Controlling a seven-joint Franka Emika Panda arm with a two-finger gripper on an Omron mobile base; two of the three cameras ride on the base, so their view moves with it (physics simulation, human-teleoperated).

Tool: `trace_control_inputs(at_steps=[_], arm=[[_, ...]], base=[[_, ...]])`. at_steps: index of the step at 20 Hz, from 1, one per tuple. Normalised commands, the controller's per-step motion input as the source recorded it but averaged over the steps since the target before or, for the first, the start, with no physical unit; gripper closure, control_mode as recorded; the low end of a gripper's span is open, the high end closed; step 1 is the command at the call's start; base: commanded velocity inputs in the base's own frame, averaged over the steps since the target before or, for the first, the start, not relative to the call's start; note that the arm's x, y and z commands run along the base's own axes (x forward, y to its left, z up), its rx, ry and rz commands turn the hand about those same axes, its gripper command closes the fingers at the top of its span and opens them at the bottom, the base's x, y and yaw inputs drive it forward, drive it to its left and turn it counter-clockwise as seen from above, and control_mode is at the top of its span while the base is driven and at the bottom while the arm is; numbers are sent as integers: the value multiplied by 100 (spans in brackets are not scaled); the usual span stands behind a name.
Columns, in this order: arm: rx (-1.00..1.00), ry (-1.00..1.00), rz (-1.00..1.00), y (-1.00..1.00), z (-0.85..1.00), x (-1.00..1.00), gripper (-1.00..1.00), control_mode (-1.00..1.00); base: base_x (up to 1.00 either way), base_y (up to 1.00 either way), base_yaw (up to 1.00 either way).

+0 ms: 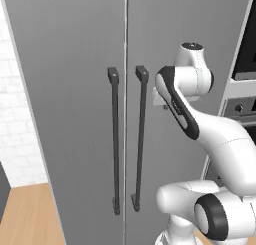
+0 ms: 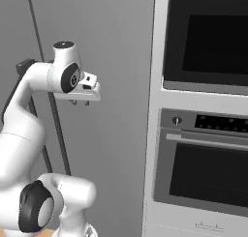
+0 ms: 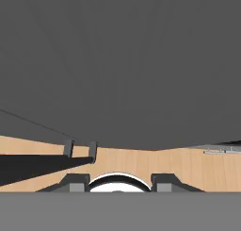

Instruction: Take the strawberry from the fridge and place it on top of the pancake, located on the dining counter.

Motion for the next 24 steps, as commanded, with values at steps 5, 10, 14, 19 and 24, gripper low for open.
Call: trace_control_inputs(at_steps=[5, 10, 14, 19, 24], arm=[[0, 0, 0, 0, 0, 0, -100, 100], [0, 0, 0, 0, 0, 0, -100, 100], [0, 0, 0, 0, 0, 0, -100, 100], [0, 0, 0, 0, 0, 0, -100, 100], [0, 0, 0, 0, 0, 0, -100, 100]], base=[[-49, 0, 0], [-99, 24, 0], [-66, 54, 0], [-34, 50, 0], [-3, 47, 0]])
